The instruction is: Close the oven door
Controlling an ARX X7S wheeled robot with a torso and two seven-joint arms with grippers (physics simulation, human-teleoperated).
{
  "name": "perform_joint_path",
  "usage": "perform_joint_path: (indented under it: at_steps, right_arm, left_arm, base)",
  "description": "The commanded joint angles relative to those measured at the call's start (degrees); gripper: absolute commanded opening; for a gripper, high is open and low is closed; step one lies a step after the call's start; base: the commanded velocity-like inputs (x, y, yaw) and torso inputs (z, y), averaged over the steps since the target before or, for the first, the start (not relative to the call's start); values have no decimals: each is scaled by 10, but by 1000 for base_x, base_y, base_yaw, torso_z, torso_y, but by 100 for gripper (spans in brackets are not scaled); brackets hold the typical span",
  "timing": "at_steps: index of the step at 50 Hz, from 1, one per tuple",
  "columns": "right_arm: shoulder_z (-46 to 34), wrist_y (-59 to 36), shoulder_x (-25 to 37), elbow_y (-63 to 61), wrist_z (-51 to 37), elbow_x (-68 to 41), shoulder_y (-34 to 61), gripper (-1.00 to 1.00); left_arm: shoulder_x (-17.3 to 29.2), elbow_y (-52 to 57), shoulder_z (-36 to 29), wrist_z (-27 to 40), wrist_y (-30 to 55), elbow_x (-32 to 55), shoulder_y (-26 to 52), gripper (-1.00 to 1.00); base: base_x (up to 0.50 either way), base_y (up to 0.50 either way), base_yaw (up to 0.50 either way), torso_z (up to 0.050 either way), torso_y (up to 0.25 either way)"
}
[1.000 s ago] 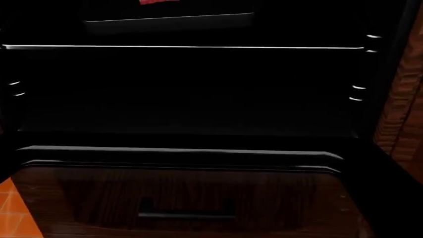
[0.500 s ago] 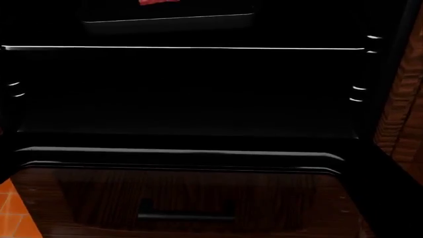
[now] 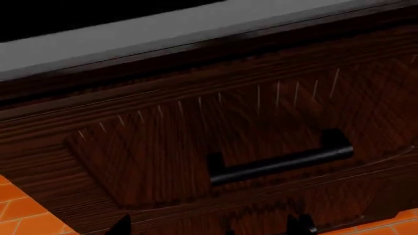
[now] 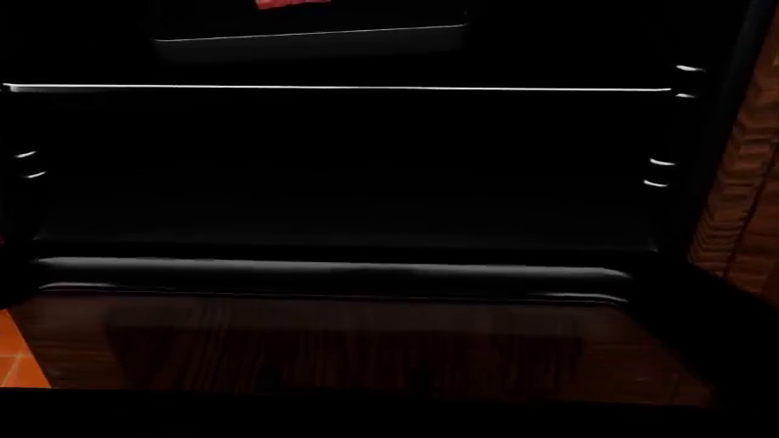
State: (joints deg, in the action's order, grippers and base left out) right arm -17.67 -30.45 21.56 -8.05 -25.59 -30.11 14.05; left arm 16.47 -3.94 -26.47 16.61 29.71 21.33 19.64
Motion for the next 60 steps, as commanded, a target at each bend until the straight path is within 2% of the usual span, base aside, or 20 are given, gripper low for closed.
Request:
perform_joint_path:
  at_steps: [1, 2, 4, 11, 12, 14, 22, 24, 25, 26, 27, 29, 43, 45, 60]
  right_arm:
    - [-11, -44, 20, -86, -32, 11, 26, 100]
    - [-9, -49, 21, -93, -34, 8, 30, 100]
    - [-9, -60, 24, -105, -39, 6, 38, 100]
    - [-29, -106, 29, -134, -55, 15, 73, 100]
    - [-26, -120, 31, -150, -61, 9, 79, 100]
    - [-25, -145, 34, -171, -69, 3, 92, 100]
    - [-32, -189, 39, -188, -75, 0, 143, 100]
    - [-34, -198, 40, -193, -78, 1, 155, 100]
    - [-33, -201, 40, -194, -78, -1, 159, 100]
    - [-34, -208, 40, -193, -78, -1, 168, 100]
    - [-33, -209, 40, -193, -78, -2, 170, 100]
    - [-35, -214, 43, -189, -78, 2, 182, 100]
    - [-52, -190, 58, -126, -59, 42, 248, 100]
    - [-50, -189, 59, -119, -57, 43, 255, 100]
    - [-60, -144, 58, 14, -19, 74, 331, 100]
  left_arm:
    - [13, 116, 33, 33, 48, 31, 8, 100]
    - [8, 88, 28, 25, 14, 19, 4, 100]
    - [16, 150, 41, 46, 72, 42, 15, 100]
    - [19, 218, 46, 68, 112, 57, 29, 100]
    - [14, 193, 37, 60, 75, 40, 21, 100]
    - [18, 259, 49, 83, 143, 68, 42, 100]
    - [3, 314, 38, 113, 198, 79, 76, 100]
    - [1, 266, 10, 95, 125, 40, 54, 100]
    - [-1, 261, 6, 94, 121, 36, 56, 100]
    - [-6, 252, 5, 96, 127, 37, 67, 100]
    - [-8, 281, 16, 108, 172, 55, 86, 100]
    - [-12, 253, 7, 99, 138, 40, 81, 100]
    - [-45, 237, -4, 106, 180, 51, 150, 100]
    - [-55, 224, 9, 102, 173, 62, 155, 100]
    - [-103, 103, -6, 96, 136, 34, 254, 100]
  base:
    - [0, 0, 0, 0, 0]
    - [0, 0, 0, 0, 0]
    - [0, 0, 0, 0, 0]
    - [0, 0, 0, 0, 0]
    - [0, 0, 0, 0, 0]
    - [0, 0, 0, 0, 0]
    - [0, 0, 0, 0, 0]
    - [0, 0, 0, 0, 0]
    - [0, 0, 0, 0, 0]
    - [0, 0, 0, 0, 0]
    - [0, 0, 0, 0, 0]
    - [0, 0, 0, 0, 0]
    - [0, 0, 0, 0, 0]
    - [0, 0, 0, 0, 0]
    - [0, 0, 0, 0, 0]
